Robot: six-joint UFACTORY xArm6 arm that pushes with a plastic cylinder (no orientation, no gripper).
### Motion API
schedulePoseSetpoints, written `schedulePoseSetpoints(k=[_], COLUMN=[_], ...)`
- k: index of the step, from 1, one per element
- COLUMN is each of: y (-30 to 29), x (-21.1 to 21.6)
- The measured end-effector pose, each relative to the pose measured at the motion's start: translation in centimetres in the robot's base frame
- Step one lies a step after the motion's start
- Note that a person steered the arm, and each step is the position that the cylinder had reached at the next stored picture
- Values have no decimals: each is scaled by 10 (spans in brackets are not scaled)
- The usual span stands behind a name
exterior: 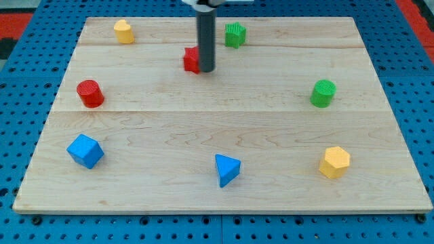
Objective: Push red circle near red star
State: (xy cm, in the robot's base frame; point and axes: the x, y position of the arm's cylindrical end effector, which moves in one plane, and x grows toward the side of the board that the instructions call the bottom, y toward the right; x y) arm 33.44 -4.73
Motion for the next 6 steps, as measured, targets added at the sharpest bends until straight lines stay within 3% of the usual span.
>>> schedulePoseSetpoints(k=[1,3,4,5,6], y=[-44,-43,-42,-50,-85], x=[-51,-69,-14,69,90])
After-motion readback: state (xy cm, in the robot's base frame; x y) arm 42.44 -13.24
